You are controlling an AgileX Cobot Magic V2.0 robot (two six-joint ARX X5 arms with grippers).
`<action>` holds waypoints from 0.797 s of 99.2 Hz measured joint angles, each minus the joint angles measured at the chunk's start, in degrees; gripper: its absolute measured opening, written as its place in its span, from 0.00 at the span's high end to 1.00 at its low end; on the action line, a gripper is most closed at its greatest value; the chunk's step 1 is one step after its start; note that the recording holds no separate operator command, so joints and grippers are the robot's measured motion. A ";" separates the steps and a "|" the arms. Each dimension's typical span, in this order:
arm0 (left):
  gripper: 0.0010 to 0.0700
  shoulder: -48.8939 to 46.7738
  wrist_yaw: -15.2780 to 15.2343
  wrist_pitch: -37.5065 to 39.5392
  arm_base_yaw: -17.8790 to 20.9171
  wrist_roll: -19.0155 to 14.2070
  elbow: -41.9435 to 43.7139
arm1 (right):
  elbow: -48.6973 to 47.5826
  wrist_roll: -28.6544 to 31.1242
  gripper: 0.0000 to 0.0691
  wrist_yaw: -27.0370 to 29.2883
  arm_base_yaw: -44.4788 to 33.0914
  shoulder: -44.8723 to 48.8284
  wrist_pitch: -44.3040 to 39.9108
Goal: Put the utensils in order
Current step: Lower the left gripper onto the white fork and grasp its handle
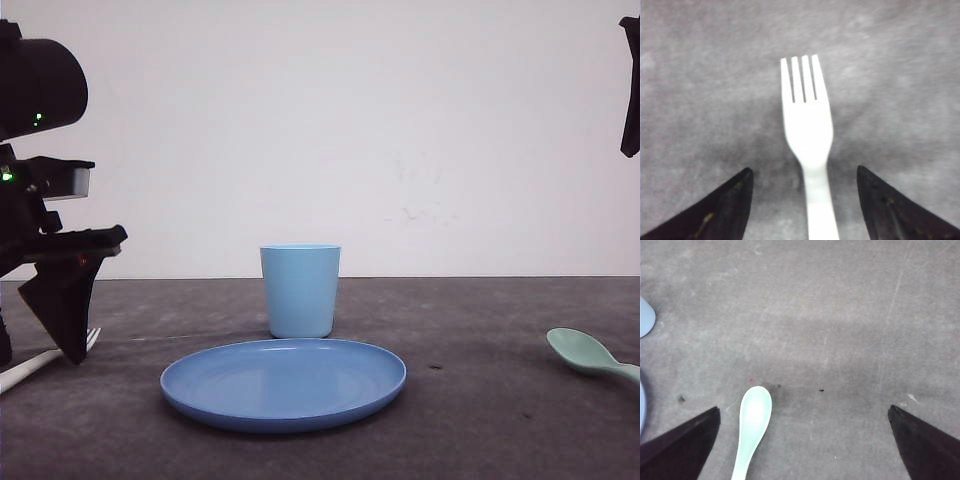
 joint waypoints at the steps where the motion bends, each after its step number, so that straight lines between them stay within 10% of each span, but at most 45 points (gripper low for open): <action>1: 0.46 0.04 -0.11 0.02 0.00 -0.02 0.00 | 0.00 0.00 0.02 0.00 0.00 0.00 0.00; 16: 0.48 0.09 -0.11 0.02 0.00 -0.02 0.00 | 0.00 0.00 0.02 0.02 0.00 0.00 0.00; 39: 0.88 0.22 -0.48 0.09 0.07 -0.02 0.00 | 0.00 0.00 0.02 0.02 0.00 0.00 0.00; 79: 0.95 -0.52 -0.04 1.03 -0.44 -0.02 0.13 | 0.00 0.00 0.02 0.00 0.00 0.00 -0.42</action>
